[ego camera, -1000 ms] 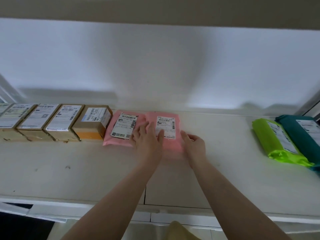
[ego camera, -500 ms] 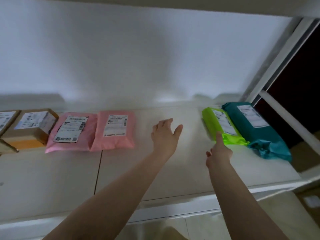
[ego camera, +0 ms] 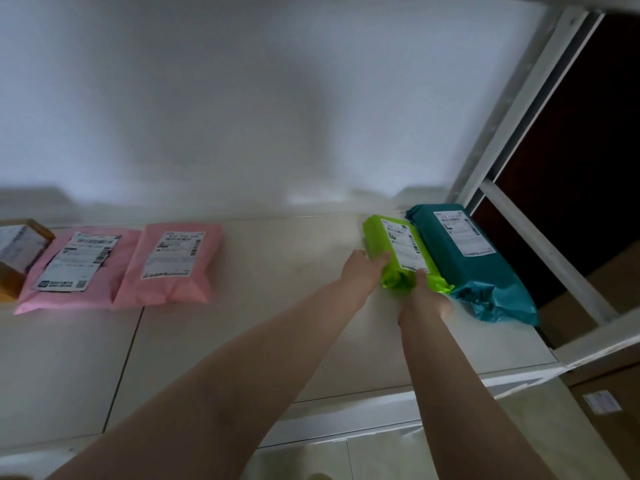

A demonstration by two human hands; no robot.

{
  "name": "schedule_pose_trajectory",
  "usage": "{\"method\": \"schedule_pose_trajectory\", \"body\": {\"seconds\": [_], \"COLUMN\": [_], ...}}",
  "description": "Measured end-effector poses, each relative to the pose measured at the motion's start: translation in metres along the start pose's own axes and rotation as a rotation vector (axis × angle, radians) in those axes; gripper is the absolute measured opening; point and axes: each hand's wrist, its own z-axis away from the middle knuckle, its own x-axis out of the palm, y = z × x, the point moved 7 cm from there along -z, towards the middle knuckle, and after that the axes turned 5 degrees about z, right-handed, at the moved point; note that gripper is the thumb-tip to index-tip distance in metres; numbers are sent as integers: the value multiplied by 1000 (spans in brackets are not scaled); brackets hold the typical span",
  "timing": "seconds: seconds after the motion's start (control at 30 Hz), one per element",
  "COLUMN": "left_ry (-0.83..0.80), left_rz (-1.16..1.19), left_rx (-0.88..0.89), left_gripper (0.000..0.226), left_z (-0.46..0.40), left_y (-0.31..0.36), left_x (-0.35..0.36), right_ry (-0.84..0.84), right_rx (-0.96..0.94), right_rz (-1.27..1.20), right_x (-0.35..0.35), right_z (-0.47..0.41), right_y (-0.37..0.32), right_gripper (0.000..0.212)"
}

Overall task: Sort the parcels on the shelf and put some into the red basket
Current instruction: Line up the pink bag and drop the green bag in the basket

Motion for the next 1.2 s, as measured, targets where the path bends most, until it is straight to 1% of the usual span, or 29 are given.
{"method": "schedule_pose_trajectory", "body": {"seconds": [0.07,0.17,0.23,0.37,0.43,0.5,0.6,0.67,0.73,0.77,0.83,0.87,1.0,1.1,1.2], "left_ry": [5,20,39,78,94,106,122,148,183,211,241,245,280,292,282], "left_rz": [49,87,138,177,176,222,307,296,303,312,312,309,336,402,458], "left_rx": [-39,-75,-97,-110,-114,-104,-84,-55,-14,11,58,88,171,218,250], "left_gripper": [61,58,53,54,55,49,38,41,47,50,49,46,37,26,33], "left_z": [-1,-6,-10,-20,-23,-20,-14,-11,-4,2,15,23,57,78,97], "left_y": [-3,-9,-13,-24,-30,-30,-25,-23,-20,-19,-15,-12,-9,-12,-16], "left_x": [9,18,21,22,18,8,-17,-42,-69,-86,-113,-125,-177,-211,-237], "right_ry": [5,94,104,66,47,34,3,-76,-195,-249,-347,-404,-601,-721,-797], "right_rx": [10,72,67,6,-60,-138,-247,-297,-306,-299,-289,-294,-299,-303,-297], "right_rz": [48,144,165,179,199,201,138,10,-133,-157,-170,-177,-165,-157,-152], "right_x": [1,-1,1,7,10,15,25,35,46,53,64,72,101,121,133], "right_z": [-3,-3,-4,-3,2,9,21,30,43,51,64,71,112,140,162], "right_y": [2,4,4,7,5,2,-1,-3,-7,-10,-14,-16,-23,-19,-7], "right_gripper": [70,82,84,80,80,77,70,67,62,63,66,64,49,38,37]}}
